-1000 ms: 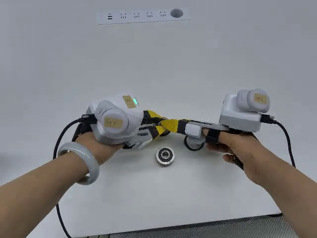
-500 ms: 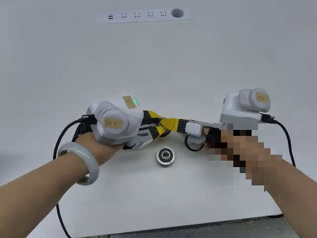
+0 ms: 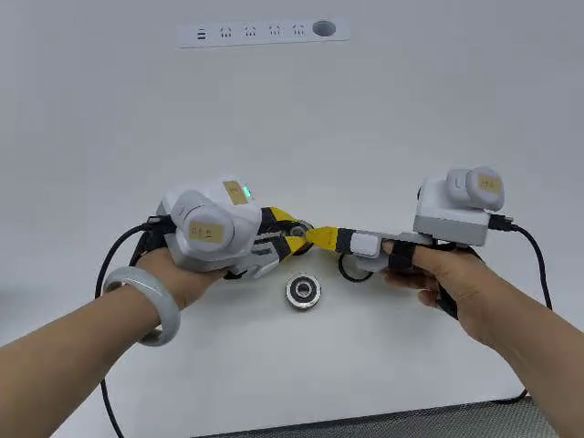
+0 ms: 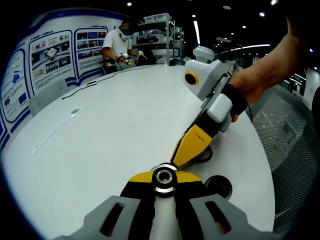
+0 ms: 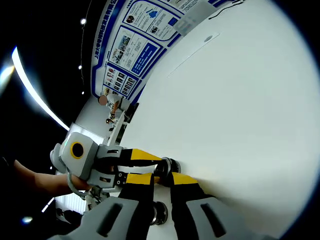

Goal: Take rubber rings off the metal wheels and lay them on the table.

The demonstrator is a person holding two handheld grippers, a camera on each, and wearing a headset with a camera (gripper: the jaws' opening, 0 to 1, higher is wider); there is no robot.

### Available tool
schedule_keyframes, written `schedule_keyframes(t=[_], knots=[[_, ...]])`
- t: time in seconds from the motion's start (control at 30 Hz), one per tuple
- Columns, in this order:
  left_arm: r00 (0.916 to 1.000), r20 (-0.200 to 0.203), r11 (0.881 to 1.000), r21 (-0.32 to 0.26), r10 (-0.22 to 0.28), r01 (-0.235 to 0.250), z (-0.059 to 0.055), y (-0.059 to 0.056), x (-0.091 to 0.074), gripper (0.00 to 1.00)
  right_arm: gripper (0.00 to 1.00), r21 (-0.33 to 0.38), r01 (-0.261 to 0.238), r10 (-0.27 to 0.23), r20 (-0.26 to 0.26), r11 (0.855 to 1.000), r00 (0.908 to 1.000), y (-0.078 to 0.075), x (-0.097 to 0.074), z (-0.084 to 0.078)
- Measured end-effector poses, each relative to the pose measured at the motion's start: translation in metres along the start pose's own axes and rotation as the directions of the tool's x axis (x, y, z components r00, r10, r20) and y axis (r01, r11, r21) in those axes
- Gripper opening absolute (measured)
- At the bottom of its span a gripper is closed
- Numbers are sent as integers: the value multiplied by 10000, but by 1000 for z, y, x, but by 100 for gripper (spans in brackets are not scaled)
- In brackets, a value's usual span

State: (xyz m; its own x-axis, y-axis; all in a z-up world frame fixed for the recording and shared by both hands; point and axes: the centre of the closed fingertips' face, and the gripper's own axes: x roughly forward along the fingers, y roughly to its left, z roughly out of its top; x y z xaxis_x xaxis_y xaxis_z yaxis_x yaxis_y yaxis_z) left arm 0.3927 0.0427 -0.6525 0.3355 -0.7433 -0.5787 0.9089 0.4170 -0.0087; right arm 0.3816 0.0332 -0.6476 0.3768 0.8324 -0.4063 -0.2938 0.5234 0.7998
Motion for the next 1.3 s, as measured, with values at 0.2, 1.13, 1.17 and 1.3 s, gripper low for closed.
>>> schedule_keyframes(t=[0.2, 1.13, 1.17, 1.3], knots=[[10000, 9, 10000, -15, -2, 2, 0, 0, 0, 13, 6, 102, 269, -268, -134, 9996, 9996, -5, 2, -1], [10000, -8, 10000, -2, -33, 33, 0, 0, 0, 13, 1, -179, 276, -277, -46, 9995, 9996, 1, 4, 1], [10000, -10, 10000, 3, -34, 34, 0, 0, 0, 13, 1, -188, 258, -258, -36, 9995, 9997, 2, 4, 1], [10000, -25, 10000, 17, -38, 38, 0, 0, 0, 13, 1, -169, 123, -123, -16, 9998, 9999, 6, 6, 2]])
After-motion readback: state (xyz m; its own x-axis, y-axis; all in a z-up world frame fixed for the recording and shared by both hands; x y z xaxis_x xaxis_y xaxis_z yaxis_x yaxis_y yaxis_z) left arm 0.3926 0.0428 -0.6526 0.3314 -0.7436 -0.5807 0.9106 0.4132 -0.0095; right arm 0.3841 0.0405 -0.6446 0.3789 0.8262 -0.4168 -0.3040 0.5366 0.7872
